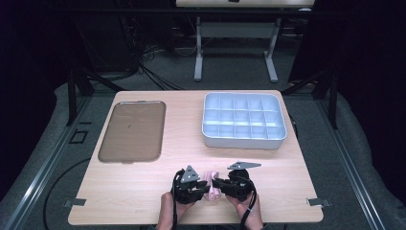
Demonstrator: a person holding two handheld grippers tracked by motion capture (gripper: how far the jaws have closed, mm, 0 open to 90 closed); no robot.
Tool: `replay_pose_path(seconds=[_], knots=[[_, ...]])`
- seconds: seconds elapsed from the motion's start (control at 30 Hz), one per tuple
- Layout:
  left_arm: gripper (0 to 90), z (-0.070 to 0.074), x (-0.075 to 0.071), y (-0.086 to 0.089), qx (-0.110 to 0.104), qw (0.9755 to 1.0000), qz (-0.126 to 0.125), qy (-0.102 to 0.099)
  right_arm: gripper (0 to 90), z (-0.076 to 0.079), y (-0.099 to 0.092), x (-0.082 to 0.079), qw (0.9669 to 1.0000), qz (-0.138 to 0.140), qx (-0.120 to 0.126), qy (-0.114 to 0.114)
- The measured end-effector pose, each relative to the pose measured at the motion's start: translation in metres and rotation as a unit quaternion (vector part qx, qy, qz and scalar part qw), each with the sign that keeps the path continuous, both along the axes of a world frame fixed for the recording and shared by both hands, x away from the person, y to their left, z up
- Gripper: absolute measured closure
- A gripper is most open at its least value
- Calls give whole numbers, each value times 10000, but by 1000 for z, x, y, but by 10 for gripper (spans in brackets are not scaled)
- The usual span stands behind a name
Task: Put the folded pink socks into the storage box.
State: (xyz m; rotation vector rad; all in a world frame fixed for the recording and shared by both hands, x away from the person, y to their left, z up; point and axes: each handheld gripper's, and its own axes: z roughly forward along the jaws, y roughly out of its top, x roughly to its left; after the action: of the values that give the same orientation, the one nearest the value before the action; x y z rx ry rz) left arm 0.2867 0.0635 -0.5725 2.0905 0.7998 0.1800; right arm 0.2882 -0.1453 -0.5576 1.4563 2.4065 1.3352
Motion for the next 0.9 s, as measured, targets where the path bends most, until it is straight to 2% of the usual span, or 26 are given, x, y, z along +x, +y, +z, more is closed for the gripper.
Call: replay_pose_path(seconds=[0.17,0.2,0.3,0.4,0.47,0.67,0.9], knots=[[675,9,-5,8,-78,9998,136,-109,850,0,-3,0,10000,-78,49,1],[675,11,-5,11,-21,9998,160,-102,850,0,-3,0,10000,-86,38,-4],[698,7,-3,15,66,9995,319,51,850,1,-4,-1,10000,-96,23,-13],[737,-1,1,16,149,9991,349,187,850,1,-4,-1,10000,-86,-12,-14],[759,-5,3,15,95,9992,288,261,850,1,-4,-1,10000,-62,6,-18],[821,-8,7,12,111,9992,204,315,848,1,2,0,10000,-14,-21,-13],[841,-11,9,12,92,9993,126,348,847,-2,12,2,9999,72,-129,14]])
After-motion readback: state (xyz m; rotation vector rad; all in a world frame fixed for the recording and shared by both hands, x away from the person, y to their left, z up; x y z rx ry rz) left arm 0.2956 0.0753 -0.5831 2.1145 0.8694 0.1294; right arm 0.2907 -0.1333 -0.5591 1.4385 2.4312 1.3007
